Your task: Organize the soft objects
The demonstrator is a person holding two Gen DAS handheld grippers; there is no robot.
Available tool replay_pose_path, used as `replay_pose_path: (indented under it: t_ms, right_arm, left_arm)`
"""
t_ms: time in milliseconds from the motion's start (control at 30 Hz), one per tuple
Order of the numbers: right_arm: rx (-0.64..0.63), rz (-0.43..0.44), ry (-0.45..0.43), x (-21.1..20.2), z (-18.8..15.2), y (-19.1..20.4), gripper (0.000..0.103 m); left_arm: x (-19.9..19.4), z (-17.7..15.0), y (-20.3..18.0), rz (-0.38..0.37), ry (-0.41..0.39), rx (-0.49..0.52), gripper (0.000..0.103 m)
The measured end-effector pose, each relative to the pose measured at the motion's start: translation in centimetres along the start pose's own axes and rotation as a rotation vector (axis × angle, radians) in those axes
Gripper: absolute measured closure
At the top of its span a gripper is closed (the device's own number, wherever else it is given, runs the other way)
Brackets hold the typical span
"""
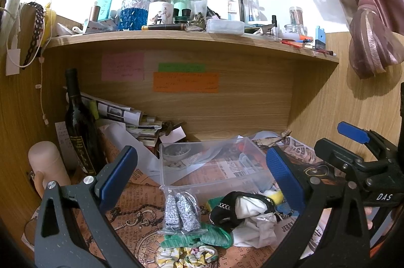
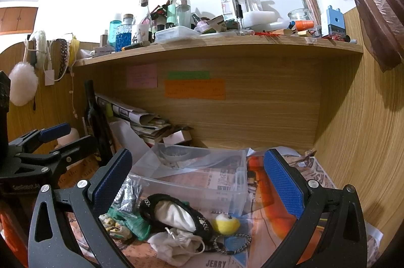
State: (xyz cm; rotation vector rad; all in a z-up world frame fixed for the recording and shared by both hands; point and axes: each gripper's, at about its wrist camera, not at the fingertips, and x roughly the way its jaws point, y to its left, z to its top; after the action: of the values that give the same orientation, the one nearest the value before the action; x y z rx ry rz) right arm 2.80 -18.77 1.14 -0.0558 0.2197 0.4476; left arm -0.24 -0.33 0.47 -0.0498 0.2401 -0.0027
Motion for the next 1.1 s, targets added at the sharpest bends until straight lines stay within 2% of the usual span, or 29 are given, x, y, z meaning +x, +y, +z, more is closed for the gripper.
replay_pose_path:
  t_ms: [1100]
  right_arm:
    - [0.021, 0.007, -0.003, 0.06, 0.07, -0.17, 0.0]
  left_arm:
    - [0.23, -0.11, 0.31, -0.001, 0.0, 0.002, 0.0]
